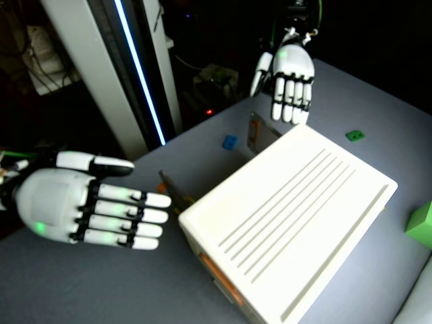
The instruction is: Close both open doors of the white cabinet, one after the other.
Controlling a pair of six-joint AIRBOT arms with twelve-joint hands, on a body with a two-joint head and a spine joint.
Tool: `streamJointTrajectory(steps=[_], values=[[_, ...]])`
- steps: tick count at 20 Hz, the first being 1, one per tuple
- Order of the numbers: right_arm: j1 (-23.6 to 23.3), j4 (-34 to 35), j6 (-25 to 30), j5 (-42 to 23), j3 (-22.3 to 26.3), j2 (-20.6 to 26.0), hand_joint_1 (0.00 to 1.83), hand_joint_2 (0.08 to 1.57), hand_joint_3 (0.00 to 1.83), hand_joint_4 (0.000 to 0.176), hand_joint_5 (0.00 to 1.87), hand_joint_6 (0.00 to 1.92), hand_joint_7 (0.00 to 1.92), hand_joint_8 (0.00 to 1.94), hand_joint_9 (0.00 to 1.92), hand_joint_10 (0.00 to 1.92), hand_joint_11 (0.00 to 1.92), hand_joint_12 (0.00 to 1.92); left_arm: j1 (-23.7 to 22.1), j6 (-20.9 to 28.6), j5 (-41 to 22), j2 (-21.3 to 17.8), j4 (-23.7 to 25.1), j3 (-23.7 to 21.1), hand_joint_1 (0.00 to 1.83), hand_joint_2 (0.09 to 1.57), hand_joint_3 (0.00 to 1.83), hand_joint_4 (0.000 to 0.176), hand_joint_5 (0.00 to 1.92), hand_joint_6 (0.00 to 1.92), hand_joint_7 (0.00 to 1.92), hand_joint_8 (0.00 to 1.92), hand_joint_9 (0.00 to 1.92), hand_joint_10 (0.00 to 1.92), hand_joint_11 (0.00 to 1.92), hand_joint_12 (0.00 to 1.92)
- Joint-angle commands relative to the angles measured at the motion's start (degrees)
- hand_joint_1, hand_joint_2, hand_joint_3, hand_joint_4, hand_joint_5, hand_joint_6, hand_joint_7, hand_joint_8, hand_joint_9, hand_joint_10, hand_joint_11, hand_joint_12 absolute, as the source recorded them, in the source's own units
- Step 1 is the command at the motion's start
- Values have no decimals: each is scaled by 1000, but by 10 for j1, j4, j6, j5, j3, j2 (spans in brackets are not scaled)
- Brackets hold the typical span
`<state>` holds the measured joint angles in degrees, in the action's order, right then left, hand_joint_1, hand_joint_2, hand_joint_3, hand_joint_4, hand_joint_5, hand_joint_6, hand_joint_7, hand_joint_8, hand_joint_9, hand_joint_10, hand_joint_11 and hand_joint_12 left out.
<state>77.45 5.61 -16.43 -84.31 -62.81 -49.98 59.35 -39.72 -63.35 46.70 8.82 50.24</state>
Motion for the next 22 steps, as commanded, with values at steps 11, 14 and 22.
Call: streamJointTrajectory(steps=[11, 14, 22], values=[[-1, 16, 4, -68, 0, 0, 65, 1501, 0, 0, 129, 3, 128, 5, 113, 0, 122, 10, -36, 21, -32, 21, 30, 12, 0, 1420, 2, 0, 21, 8, 9, 3, 17, 6, 10, 119], [-1, 16, 4, -68, 0, 0, 109, 1508, 0, 0, 129, 1, 115, 1, 82, 1, 112, 4, -42, 26, -27, 27, 37, 16, 0, 1437, 2, 0, 72, 7, 44, 5, 44, 3, 0, 198], [-1, 16, 5, -68, 0, 0, 147, 1501, 0, 0, 141, 1, 137, 2, 102, 4, 130, 7, -69, 33, -18, 49, 54, 30, 0, 1447, 0, 0, 62, 0, 59, 1, 89, 1, 0, 313]])
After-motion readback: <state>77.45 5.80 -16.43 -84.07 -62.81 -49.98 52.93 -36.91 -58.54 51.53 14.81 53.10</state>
